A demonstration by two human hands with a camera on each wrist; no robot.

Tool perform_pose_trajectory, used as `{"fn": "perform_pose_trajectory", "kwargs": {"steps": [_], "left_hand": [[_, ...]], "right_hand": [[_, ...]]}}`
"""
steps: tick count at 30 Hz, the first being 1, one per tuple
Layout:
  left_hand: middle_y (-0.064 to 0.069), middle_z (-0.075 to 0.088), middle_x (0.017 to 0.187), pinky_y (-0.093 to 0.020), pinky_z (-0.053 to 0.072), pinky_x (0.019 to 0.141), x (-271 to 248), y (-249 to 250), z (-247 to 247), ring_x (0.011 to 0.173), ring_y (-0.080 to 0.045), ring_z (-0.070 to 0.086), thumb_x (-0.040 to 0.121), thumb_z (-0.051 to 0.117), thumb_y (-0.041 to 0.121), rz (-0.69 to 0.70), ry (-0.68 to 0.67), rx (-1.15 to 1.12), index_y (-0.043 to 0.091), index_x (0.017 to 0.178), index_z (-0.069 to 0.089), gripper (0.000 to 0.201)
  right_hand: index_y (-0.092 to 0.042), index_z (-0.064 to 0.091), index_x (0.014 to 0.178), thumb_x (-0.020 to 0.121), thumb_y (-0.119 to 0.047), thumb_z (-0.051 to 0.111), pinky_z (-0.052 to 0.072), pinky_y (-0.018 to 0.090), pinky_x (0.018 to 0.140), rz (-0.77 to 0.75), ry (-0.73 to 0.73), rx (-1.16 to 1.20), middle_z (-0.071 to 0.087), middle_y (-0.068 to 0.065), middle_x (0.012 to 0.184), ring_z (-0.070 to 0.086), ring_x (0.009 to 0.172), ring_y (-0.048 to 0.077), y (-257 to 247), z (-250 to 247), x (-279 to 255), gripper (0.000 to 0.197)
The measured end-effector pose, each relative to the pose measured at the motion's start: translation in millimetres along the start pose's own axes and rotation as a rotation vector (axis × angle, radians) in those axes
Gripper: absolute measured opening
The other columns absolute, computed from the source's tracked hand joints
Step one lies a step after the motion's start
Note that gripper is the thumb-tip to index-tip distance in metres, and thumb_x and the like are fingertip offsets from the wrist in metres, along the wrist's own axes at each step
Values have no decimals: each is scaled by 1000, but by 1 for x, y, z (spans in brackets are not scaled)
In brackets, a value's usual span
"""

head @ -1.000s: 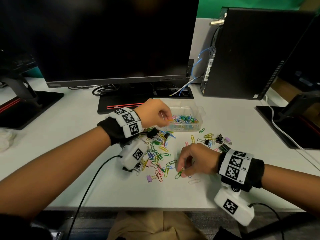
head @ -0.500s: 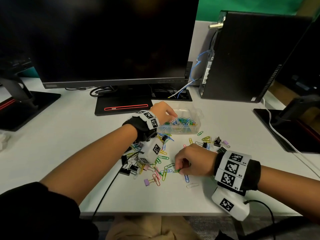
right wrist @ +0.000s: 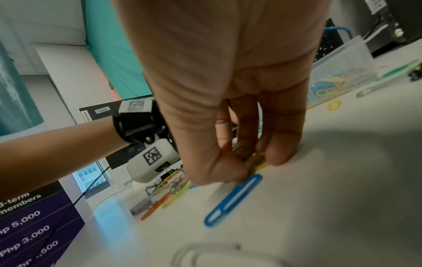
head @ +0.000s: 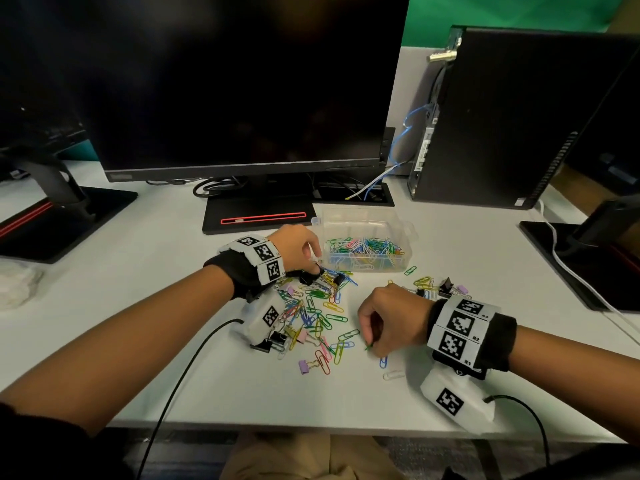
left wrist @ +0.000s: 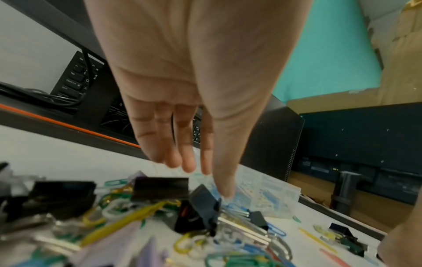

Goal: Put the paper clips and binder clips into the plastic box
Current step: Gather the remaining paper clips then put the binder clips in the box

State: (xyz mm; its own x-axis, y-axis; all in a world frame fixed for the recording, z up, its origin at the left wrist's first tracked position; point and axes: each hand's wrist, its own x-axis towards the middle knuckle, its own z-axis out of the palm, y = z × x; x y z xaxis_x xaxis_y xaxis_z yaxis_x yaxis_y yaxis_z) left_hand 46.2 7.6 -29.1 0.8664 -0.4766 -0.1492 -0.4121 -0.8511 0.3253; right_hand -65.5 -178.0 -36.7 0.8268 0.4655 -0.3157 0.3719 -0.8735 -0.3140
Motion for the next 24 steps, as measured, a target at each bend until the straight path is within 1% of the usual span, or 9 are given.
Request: {"fn": "perform_pose_trajectory", "kwargs": {"steps": [2, 3, 6, 8, 12, 15, 18, 21, 24], "left_hand": [[-1, 61, 101, -25, 42, 79, 0, 0, 3, 85, -12, 51, 74, 76, 30, 13, -91, 65, 18, 113, 64, 42], [-2, 61, 106, -25, 41, 80, 1, 0, 3, 87, -12, 50, 73, 77, 30, 19, -121, 90, 18, 116, 63, 46], [-3, 64, 112, -23, 40, 77, 3, -1, 3, 86, -11, 50, 71, 79, 27, 28, -142, 105, 19, 116, 63, 49], [-2, 65, 111, -24, 41, 76, 3, -3, 5, 85, -11, 51, 70, 79, 27, 27, -123, 110, 20, 114, 63, 47], [1, 63, 102, -25, 42, 72, 1, -6, 9, 82, -12, 51, 71, 78, 25, 11, -46, 74, 20, 110, 61, 42], [3, 62, 90, -24, 42, 69, -1, -7, 10, 77, -12, 53, 76, 73, 24, 5, 14, 11, 18, 108, 56, 37], [3, 63, 86, -25, 43, 72, -3, -8, 8, 77, -12, 54, 79, 69, 16, 13, 13, -66, 21, 113, 52, 39], [4, 60, 90, -25, 44, 75, -5, -11, 5, 69, -3, 49, 78, 67, 11, 44, -24, -52, 23, 117, 56, 43], [1, 60, 102, -22, 41, 73, -7, -13, 5, 67, -1, 47, 79, 68, 21, 73, -38, 18, 25, 108, 65, 29]], "right_hand": [[-29, 55, 56, 64, -13, 74, 38, 6, 53, 2, -17, -5, 51, -15, 52, 49, 48, 1, -1, 0, 0, 25], [-29, 54, 55, 64, -12, 73, 36, 4, 51, 2, -26, -3, 51, -15, 52, 49, 47, 0, -1, -1, -1, 27], [-28, 53, 53, 64, -6, 70, 37, 2, 49, 25, 5, 32, 52, -15, 53, 50, 46, -3, 4, -13, 4, 30], [-24, 57, 58, 65, -3, 71, 37, 3, 51, 65, 119, 68, 55, -14, 57, 50, 51, -3, 14, -30, 12, 26], [-17, 64, 70, 67, -4, 74, 42, 15, 64, 179, 394, 97, 58, -10, 68, 54, 65, 6, 40, -68, 30, 16], [-14, 65, 75, 68, -3, 73, 51, 25, 71, 266, 487, 83, 63, 0, 76, 55, 67, 13, 58, -83, 43, 14], [-13, 66, 83, 72, -9, 71, 50, 29, 73, 317, 515, 48, 61, 1, 85, 57, 76, 18, 66, -83, 52, 12], [-16, 65, 86, 74, -13, 68, 42, 26, 71, 248, 520, -5, 58, -2, 88, 53, 80, 16, 54, -72, 55, 13], [-20, 64, 81, 75, -15, 69, 46, 25, 73, 126, 373, -35, 61, -2, 84, 56, 79, 16, 30, -52, 57, 10]]}}
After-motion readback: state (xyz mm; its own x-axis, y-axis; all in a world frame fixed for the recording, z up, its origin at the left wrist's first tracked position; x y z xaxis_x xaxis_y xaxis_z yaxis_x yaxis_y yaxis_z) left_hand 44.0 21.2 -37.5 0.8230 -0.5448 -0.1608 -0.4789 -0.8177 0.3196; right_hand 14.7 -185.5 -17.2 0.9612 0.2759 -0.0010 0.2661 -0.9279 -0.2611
